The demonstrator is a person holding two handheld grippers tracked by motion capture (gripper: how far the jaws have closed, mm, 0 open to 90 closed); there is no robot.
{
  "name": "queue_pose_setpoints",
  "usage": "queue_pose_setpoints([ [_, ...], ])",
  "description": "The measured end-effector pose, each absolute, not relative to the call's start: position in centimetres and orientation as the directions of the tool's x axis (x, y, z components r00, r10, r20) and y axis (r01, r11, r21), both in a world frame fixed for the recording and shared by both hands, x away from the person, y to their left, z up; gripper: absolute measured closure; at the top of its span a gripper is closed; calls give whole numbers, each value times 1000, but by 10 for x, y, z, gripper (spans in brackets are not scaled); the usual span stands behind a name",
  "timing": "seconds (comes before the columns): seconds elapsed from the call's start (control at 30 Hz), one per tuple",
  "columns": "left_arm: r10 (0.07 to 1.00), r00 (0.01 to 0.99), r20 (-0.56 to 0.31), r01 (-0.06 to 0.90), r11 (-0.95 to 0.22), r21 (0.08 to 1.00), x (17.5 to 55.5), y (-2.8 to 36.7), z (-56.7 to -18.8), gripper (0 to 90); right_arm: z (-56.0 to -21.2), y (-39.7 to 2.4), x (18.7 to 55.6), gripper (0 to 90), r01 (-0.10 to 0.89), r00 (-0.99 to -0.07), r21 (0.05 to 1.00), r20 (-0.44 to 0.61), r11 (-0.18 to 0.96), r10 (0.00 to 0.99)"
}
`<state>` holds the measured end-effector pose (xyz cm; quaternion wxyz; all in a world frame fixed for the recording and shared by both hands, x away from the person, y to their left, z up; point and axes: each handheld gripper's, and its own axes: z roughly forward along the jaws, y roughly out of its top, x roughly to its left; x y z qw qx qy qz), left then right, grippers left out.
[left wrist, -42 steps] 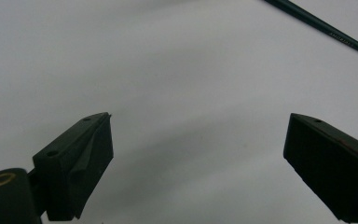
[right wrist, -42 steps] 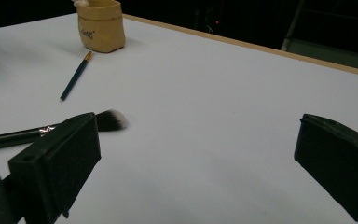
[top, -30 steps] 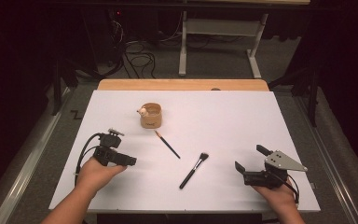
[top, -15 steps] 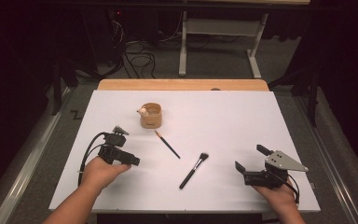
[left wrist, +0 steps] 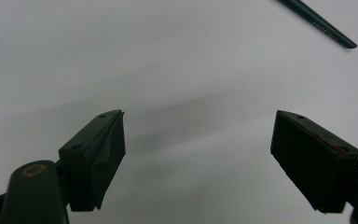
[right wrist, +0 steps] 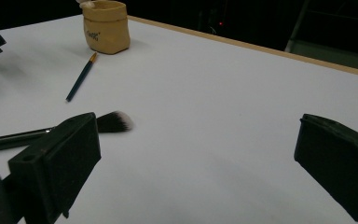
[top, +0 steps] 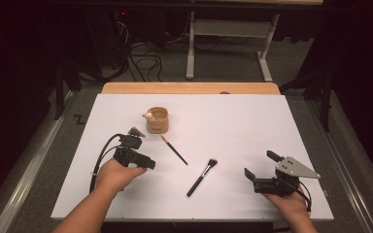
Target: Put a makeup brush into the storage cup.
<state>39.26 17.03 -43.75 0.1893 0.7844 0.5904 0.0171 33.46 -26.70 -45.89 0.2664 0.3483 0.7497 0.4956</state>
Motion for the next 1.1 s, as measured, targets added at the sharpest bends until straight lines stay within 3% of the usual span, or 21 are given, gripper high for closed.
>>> queue_pose_setpoints([
  [1.1,934,308,-182,920,-243,308,434,103,-440,201,-460,-265,335,9,256,-624,929,-52,267,780],
])
